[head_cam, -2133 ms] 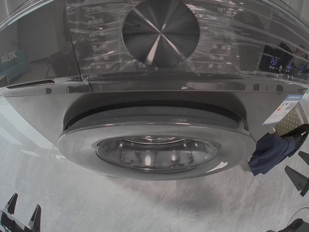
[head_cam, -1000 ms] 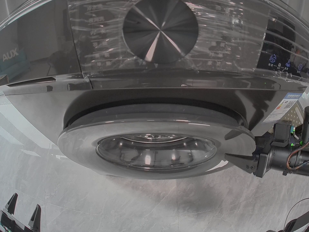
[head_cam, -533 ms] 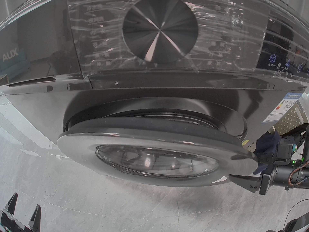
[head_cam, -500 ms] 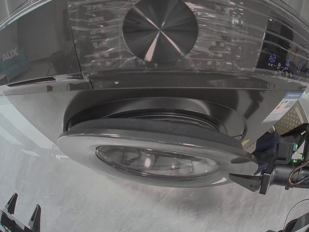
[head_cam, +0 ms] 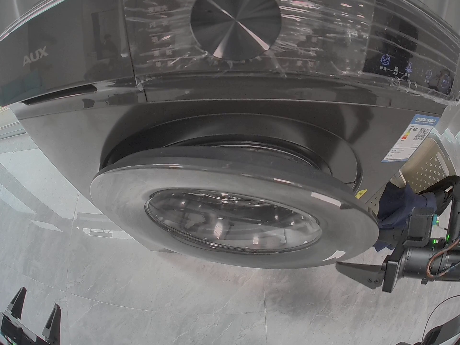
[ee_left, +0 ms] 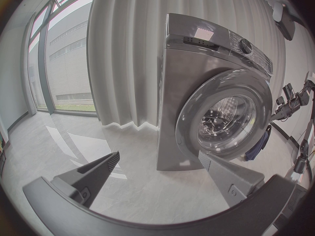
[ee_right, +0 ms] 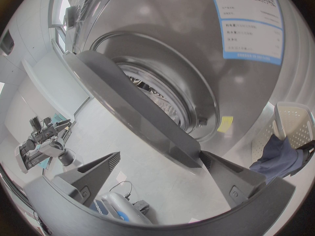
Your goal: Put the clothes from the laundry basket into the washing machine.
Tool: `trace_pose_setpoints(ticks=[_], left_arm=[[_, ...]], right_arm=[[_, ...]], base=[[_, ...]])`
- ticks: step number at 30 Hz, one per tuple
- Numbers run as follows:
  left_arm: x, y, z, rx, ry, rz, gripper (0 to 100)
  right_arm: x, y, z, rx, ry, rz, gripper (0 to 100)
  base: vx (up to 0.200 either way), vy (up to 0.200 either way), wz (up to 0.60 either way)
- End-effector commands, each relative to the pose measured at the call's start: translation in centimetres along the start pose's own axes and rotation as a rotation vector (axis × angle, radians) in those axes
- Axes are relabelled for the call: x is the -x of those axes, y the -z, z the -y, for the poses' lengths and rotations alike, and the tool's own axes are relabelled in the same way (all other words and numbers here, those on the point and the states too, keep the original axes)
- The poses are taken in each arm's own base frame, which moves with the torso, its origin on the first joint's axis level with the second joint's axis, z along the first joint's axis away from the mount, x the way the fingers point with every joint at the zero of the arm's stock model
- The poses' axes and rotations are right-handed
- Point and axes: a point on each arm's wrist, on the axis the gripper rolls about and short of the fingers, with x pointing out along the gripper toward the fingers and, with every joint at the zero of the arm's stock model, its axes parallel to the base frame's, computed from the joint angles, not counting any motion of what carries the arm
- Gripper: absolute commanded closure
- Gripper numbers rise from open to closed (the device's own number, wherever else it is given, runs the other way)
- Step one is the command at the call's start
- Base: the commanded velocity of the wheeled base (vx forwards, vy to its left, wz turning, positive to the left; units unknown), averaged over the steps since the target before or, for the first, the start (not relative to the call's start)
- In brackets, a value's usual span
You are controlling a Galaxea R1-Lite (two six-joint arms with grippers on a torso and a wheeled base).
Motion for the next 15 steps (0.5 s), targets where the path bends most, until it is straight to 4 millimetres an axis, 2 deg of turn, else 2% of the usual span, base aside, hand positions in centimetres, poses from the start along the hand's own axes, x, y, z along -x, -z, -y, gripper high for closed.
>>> trace_pose_setpoints(ticks=[1, 8, 14, 15], left_arm=[[0.0, 0.5, 0.0, 0.001, 0.000, -0.003, 0], [0.0, 0.5, 0.0, 0.000, 0.001, -0.003, 0], [0.0, 0.5, 0.0, 0.001, 0.000, -0.003, 0], [0.0, 0.5, 0.0, 0.001, 0.000, -0.001, 0]], right_arm=[[0.8, 0.9, -0.1, 0.003, -0.013, -0.007, 0], [0.8, 0.5, 0.0, -0.001, 0.000, 0.012, 0], [-0.6, 0.3, -0.1, 0.000, -0.008, -0.023, 0], [-0.6, 0.4, -0.1, 0.001, -0.011, -0.027, 0]], base=[[0.000, 0.000, 0.00], [0.000, 0.000, 0.00], [-0.200, 0.000, 0.00], [0.000, 0.000, 0.00]])
